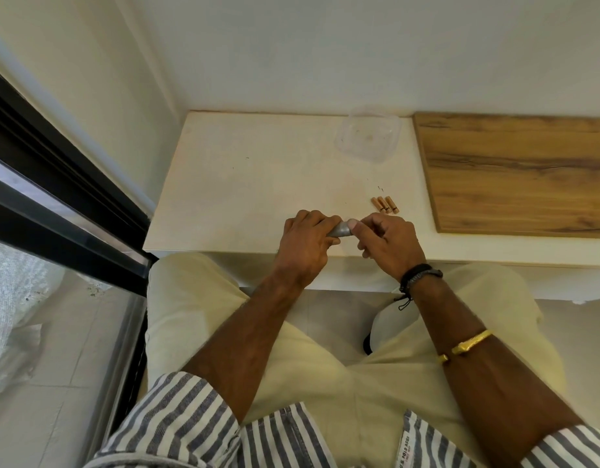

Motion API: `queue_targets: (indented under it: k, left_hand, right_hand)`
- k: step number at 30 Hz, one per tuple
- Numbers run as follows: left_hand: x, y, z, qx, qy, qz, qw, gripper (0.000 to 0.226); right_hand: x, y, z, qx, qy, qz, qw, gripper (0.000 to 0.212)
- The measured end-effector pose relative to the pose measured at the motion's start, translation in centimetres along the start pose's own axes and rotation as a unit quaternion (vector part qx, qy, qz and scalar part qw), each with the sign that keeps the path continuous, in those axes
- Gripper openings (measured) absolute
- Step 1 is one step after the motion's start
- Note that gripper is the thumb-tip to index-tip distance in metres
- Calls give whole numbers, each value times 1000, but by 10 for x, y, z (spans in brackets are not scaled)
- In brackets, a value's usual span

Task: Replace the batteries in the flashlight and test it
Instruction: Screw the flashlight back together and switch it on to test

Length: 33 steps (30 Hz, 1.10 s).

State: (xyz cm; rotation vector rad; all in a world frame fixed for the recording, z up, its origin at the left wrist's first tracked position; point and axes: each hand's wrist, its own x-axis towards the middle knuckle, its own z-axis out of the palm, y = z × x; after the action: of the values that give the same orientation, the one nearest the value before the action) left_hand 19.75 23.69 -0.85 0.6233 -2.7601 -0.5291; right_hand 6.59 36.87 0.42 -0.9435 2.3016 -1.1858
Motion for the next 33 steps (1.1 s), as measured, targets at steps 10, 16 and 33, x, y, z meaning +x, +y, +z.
queue_targets:
  k: [10, 16, 33]
  left_hand:
    - [1, 0, -1, -8, 0, -20, 1000, 33]
    - [0, 1, 0, -11, -3, -8, 1000, 32]
    - [1, 3, -2, -21, -1, -25, 999, 33]
  right_hand:
    - [1, 0, -1, 4, -26, -59, 998, 44]
    - [1, 1, 0, 7, 8, -49, 999, 22]
    - [0, -2, -4, 12, -16, -45, 999, 32]
